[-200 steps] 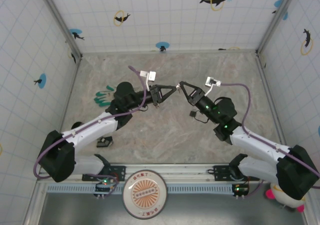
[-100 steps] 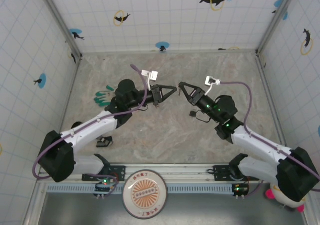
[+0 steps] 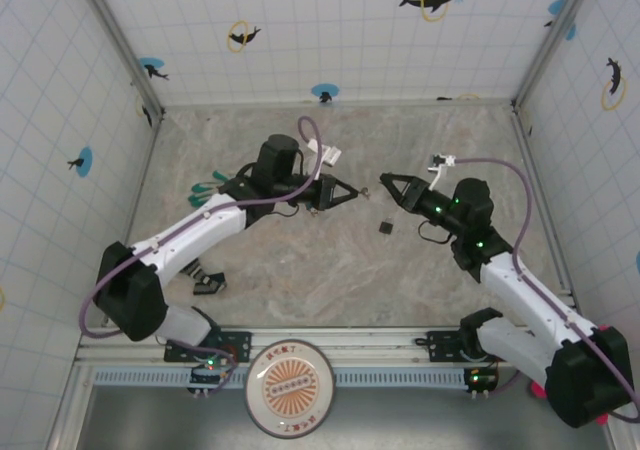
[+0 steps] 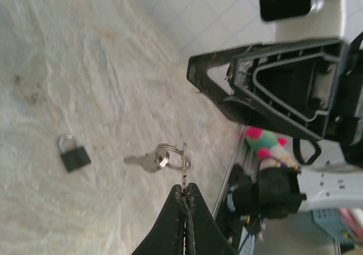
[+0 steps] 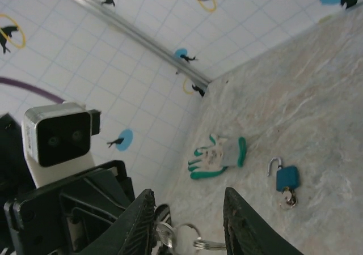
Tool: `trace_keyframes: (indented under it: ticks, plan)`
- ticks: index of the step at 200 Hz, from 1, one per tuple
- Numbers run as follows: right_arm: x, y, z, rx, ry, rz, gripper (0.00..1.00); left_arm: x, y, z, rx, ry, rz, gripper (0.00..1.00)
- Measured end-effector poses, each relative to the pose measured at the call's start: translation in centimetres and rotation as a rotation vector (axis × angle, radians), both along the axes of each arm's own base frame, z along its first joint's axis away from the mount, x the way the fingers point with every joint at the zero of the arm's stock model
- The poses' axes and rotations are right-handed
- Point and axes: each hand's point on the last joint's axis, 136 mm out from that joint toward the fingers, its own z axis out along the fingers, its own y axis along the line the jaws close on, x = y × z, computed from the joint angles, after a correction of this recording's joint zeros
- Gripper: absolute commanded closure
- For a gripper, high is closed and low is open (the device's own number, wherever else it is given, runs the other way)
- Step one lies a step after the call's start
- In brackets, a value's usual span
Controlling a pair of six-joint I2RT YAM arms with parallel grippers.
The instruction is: Unlock with the key
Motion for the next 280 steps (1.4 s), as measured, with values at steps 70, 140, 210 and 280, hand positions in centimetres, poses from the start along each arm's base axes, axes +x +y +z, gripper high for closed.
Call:
trace_keyframes:
  ticks: [70, 140, 210, 280]
  plan:
    - [-3.3, 3.1, -1.2, -0.007, 0.035, 0.251, 0.59, -2.4, 0.0, -0.2, 0.001, 0.039, -0.138, 1.00]
    - [-4.8, 4.0, -1.1, -0.010, 0.011, 0.347, 0.70, -2.9, 0.1, -0.2, -0.001, 0.031, -0.162, 1.00]
    - [-5.7, 4.1, -1.5, -0.033, 0.008, 0.389, 0.75, -3.1, 0.2, 0.2, -0.011, 0.016, -0.177, 1.00]
    - [-6.5, 3.8, -1.1, -0.044, -0.027, 0.419, 1.00, -3.5, 0.3, 0.6, -0.029, 0.020, -0.196, 1.00]
